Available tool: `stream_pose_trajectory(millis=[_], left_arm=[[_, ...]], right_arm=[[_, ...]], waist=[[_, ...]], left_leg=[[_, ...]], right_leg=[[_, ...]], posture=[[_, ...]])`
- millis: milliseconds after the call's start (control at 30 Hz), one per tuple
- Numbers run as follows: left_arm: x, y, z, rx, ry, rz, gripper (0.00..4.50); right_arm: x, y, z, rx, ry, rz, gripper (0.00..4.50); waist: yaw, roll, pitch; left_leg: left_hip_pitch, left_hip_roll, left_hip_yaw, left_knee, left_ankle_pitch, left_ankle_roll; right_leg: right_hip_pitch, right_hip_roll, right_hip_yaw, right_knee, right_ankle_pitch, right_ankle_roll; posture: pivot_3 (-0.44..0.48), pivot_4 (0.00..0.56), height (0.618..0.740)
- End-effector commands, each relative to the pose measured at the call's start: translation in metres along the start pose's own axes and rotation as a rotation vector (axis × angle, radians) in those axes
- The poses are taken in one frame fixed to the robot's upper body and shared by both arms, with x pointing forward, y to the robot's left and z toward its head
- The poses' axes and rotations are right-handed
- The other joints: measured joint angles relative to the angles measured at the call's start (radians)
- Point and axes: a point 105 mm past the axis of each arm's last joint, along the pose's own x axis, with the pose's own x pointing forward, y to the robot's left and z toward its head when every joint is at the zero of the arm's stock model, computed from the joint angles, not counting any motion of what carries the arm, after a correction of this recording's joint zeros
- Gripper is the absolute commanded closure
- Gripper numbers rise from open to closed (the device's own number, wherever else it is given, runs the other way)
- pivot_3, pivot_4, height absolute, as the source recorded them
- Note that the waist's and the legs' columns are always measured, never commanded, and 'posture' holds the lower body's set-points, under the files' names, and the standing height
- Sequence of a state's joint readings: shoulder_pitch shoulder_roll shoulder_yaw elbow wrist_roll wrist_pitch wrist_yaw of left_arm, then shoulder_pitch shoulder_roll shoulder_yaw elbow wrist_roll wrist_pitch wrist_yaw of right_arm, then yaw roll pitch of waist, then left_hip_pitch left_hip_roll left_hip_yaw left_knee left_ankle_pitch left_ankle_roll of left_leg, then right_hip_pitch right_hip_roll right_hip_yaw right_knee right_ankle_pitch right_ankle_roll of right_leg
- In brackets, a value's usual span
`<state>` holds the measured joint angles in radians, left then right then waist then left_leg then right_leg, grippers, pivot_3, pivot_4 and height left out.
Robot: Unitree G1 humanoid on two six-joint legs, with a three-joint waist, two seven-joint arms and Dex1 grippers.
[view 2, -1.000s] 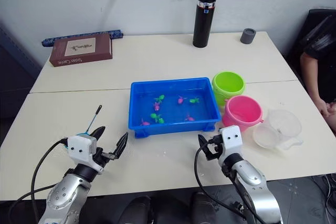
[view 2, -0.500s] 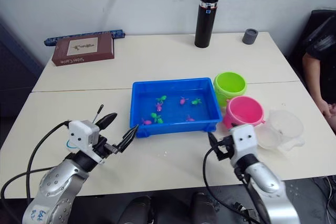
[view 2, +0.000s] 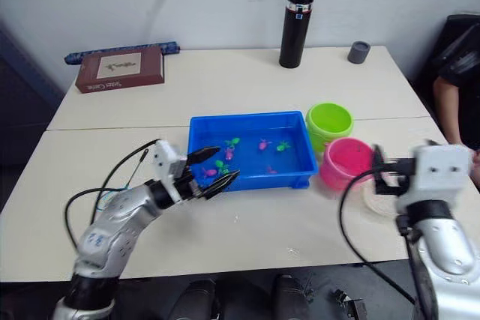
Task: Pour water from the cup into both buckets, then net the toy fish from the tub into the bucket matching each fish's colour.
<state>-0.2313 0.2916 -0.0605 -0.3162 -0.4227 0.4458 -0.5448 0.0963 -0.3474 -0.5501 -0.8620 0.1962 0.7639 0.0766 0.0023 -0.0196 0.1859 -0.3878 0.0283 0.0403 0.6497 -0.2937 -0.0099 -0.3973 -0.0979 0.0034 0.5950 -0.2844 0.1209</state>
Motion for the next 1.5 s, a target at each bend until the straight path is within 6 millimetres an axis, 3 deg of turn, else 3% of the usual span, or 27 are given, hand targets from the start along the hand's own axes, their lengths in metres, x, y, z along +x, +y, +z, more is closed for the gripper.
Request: stream_pose_trajectory(millis=[33,233,333,567,1000,1500], left_arm=[[0.010,-0.003,0.004,0.020,-0.017,-0.024,0.00],[0.023,-0.006,0.005,0.011,-0.032,-0.057,0.00],[0.032,-0.012,0.007,-0.008,-0.048,-0.095,0.00],[0.033,-0.016,0.007,-0.016,-0.044,-0.131,0.00],[0.033,-0.013,0.014,0.004,-0.073,-0.099,0.00],[0.028,-0.008,0.018,0.024,-0.093,-0.028,0.00]], right_arm=[[-0.013,-0.032,0.004,-0.018,-0.016,-0.178,0.07],[-0.034,-0.052,-0.027,0.036,0.086,-0.324,0.07],[-0.044,-0.051,-0.049,0.100,0.150,-0.377,0.07],[-0.049,-0.048,-0.068,0.160,0.202,-0.394,0.07],[-0.040,-0.020,-0.105,0.267,0.291,-0.379,0.07],[-0.015,-0.026,-0.126,0.305,0.307,-0.400,0.07]], waist=[[-0.005,0.000,0.000],[-0.004,0.001,0.000],[-0.004,0.001,0.000],[-0.007,0.001,-0.001],[-0.006,0.001,-0.001],[-0.006,0.001,-0.001]], left_leg=[[0.000,0.000,0.000,-0.001,0.000,0.000],[0.001,0.002,0.001,-0.001,0.002,-0.003],[0.001,0.002,0.000,0.000,0.003,-0.002],[0.003,0.002,-0.001,0.000,0.005,-0.001],[0.002,0.002,-0.004,-0.001,0.005,-0.002],[0.002,0.002,-0.003,-0.002,0.005,-0.002]], right_leg=[[-0.001,0.000,0.000,0.000,0.000,0.000],[-0.001,0.003,-0.001,0.004,0.000,-0.001],[-0.001,0.003,0.000,0.004,-0.001,-0.003],[0.000,0.001,0.002,0.004,-0.004,-0.009],[-0.001,0.001,0.002,0.003,-0.003,-0.009],[-0.001,0.001,0.002,0.003,-0.003,-0.008]], posture=[[0.000,0.150,0.740],[0.000,0.150,0.740],[0.000,0.150,0.740],[0.000,0.150,0.740],[0.000,0.150,0.740],[0.000,0.150,0.740]])
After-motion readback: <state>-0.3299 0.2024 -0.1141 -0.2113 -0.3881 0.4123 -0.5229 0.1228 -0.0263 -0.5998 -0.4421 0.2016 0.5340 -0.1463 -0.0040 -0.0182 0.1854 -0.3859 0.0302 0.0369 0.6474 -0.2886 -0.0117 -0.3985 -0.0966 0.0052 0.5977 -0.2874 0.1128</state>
